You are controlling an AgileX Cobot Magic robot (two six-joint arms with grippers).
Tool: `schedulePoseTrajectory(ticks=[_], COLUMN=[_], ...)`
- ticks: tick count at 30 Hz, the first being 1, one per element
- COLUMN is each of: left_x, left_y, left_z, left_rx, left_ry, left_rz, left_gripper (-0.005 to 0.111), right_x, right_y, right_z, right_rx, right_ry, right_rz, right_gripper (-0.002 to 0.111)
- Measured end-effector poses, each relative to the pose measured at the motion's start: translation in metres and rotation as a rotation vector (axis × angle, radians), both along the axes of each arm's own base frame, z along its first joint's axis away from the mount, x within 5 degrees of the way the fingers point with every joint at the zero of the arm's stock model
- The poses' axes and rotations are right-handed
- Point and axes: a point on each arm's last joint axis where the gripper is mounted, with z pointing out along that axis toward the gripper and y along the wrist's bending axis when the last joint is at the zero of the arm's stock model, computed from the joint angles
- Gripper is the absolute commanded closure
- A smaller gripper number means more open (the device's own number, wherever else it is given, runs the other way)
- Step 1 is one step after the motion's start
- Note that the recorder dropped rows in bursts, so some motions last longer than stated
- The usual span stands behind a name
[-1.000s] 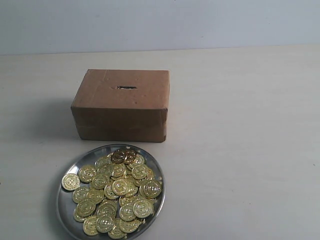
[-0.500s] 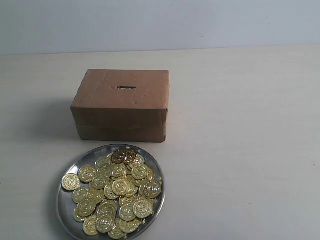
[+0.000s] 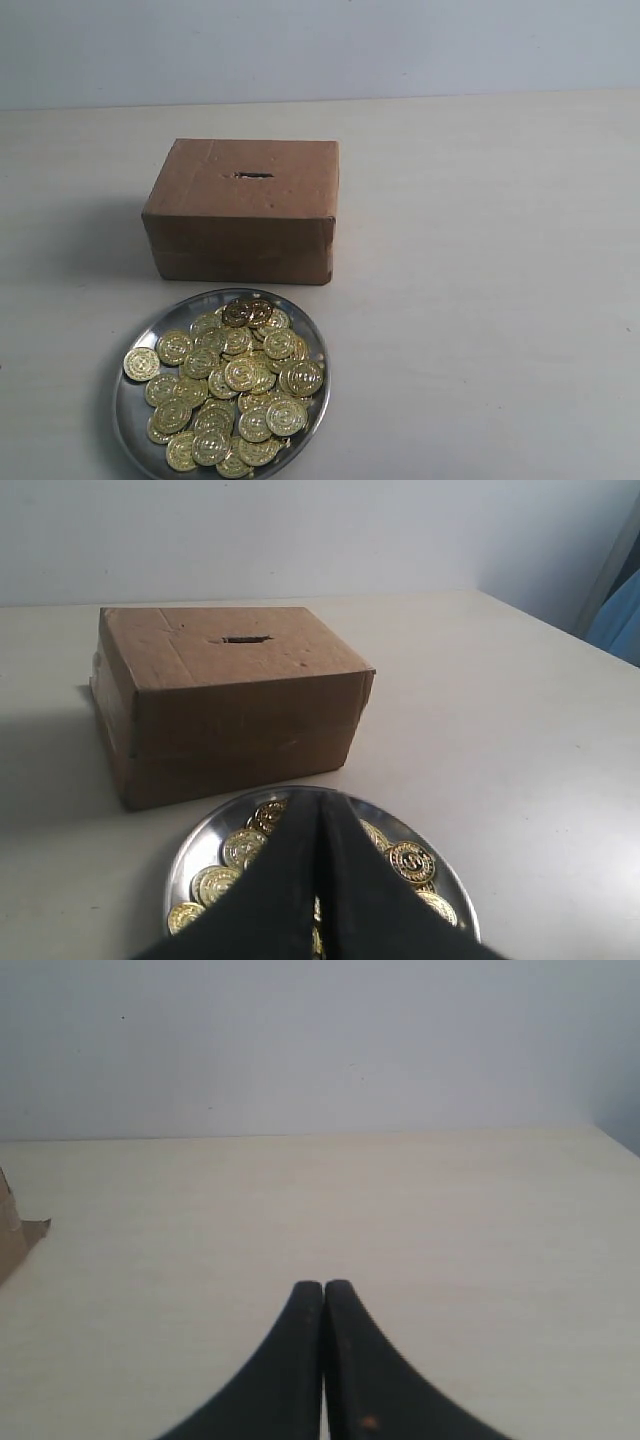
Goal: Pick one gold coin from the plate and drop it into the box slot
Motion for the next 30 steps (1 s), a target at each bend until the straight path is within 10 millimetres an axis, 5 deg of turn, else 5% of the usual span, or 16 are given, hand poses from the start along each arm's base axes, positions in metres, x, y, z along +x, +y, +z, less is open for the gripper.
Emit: schedulePoseTrajectory(ticks=[14,30], left_x=[0.001,0.009], left_y=[0.001,0.019], left_z=[-0.001,0.005], left_rx=[0.053,0.089], left_ry=[-0.029,-0.131], left_rz=[0.007,0.307], left_gripper=[0.107,0.107], right_x=[0.0,0.0], right_y=[0.0,0.0], right_z=[0.0,0.0], right_rx=[0.0,0.0], right_ry=[0.0,0.002], right_rz=[0.0,0.0], right_gripper=[0.108,0.108])
